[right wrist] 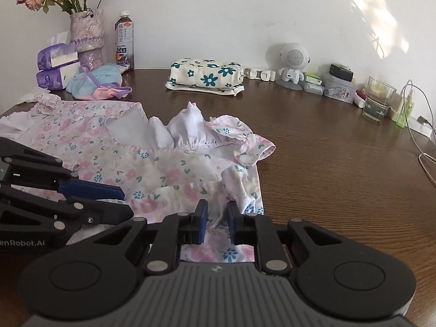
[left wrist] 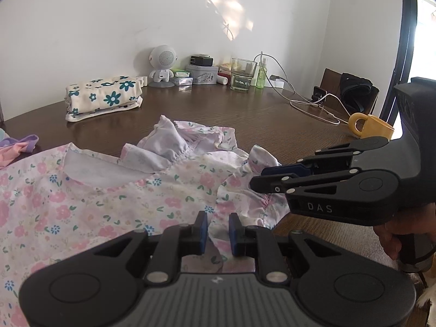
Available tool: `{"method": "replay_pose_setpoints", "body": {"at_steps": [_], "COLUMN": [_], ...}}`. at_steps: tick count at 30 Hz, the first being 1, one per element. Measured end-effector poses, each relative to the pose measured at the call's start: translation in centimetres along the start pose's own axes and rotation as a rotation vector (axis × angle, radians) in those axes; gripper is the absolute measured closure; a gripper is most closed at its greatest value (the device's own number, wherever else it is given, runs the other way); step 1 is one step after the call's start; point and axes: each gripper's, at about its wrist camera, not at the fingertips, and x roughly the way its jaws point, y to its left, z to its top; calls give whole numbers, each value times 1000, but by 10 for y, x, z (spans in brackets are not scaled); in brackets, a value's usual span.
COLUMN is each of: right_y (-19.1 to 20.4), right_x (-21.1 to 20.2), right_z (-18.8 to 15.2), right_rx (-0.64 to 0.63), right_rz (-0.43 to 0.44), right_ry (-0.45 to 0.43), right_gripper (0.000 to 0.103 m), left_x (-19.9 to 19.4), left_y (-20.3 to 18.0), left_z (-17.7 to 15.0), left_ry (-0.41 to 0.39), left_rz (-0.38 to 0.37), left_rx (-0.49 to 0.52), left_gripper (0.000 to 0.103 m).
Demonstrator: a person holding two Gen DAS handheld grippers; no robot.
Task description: Fold clothes
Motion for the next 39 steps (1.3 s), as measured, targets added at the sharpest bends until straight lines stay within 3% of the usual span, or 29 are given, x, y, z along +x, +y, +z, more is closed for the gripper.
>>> {"method": "replay_pose_setpoints", "body": {"at_steps": [6, 9, 14, 20, 24, 28, 34, 39], "right_y": [-7, -4, -5, -5, -4, -4, 21, 22], "right_x": [-1, -1, 0, 0, 0, -5, -24, -21], "right_z": [-1, -1, -1, 0, 0, -2, -3, -5], "right_rx": [42, 29, 41, 38, 36, 63, 18, 11], "right_rz": [25, 10, 17, 16, 16, 25, 140, 129], "right_ry": [-10, -10, -10, -9, -9, -22, -64, -32], "right_gripper": [87, 87, 87, 87, 87, 86, 83, 82], "left_x": [-2, -12, -34, -19, -9, -8, -8, -9], "left_y": [3, 5, -9, -12, -1, 4, 4, 3], "left_z": [0, 0, 5, -2, -7, -8, -8, -8], "left_ry": [-8, -63, -144, -54, -12, -7, -6, -5], "left_rz": [-3, 3, 21, -4, -35, -53, -52, -51], "left_rx": [-19, -47, 6, 8, -63, -98, -98, -94], "left_gripper": [86, 87, 87, 89, 90, 89, 89, 90]}}
